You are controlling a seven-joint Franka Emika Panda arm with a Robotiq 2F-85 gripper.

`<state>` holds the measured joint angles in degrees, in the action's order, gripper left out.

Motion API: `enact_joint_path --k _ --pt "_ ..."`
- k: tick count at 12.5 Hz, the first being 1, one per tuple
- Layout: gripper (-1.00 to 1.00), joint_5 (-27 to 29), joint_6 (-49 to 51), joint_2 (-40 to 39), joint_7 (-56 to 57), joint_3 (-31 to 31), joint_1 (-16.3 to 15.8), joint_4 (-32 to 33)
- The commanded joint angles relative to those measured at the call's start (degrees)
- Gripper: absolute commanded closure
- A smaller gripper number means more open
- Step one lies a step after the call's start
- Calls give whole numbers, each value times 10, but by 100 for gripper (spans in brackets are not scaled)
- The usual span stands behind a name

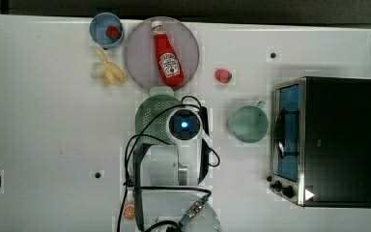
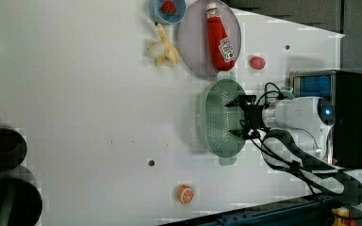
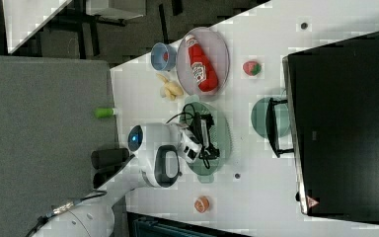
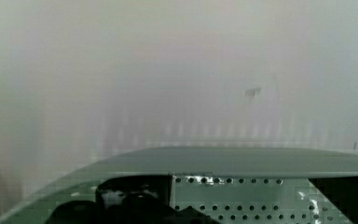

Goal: Drag strainer left to right.

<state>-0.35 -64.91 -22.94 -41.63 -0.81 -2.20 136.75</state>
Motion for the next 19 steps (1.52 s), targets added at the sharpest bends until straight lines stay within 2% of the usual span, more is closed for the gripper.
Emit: enact_joint_path --k 1,6,10,13,19 --pt "-100 -3 -4 8 63 -39 11 -8" --pt "-100 -3 -7 8 143 -83 14 -9" --pt "-100 -3 5 33 144 -64 12 -13" --pt "-100 -3 87 108 157 -25 11 -15" --pt "-100 -3 210 313 364 27 10 -14"
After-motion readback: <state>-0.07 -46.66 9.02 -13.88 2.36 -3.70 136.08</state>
